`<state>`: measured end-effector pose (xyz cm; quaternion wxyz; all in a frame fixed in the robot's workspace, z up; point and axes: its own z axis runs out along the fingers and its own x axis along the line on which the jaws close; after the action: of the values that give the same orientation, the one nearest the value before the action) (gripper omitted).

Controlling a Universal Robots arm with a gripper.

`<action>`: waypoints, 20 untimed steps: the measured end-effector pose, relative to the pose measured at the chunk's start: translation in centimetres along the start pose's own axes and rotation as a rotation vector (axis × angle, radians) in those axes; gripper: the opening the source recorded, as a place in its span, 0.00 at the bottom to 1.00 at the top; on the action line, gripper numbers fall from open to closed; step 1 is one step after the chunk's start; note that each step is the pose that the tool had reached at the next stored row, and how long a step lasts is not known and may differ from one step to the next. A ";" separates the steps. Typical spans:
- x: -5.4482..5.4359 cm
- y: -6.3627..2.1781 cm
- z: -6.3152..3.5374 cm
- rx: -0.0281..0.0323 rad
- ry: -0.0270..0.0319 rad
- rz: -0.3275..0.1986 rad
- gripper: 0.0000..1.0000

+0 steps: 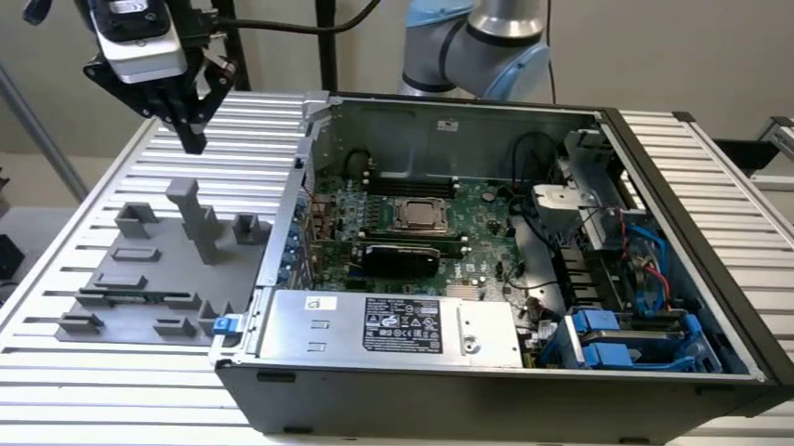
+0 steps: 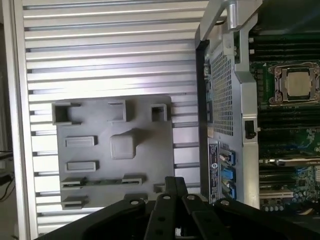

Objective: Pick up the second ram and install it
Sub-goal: 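Reach for the second ram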

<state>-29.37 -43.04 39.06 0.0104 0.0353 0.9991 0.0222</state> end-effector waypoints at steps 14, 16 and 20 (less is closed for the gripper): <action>6.3 -1.33 0.57 0.0049 -0.0004 0.000 0.00; 7.2 -1.48 0.75 0.0051 -0.0003 0.000 0.00; 8.9 -1.73 1.27 0.0052 -0.0003 0.000 0.00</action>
<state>-38.34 -44.08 37.54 0.0105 0.0353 0.9991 0.0196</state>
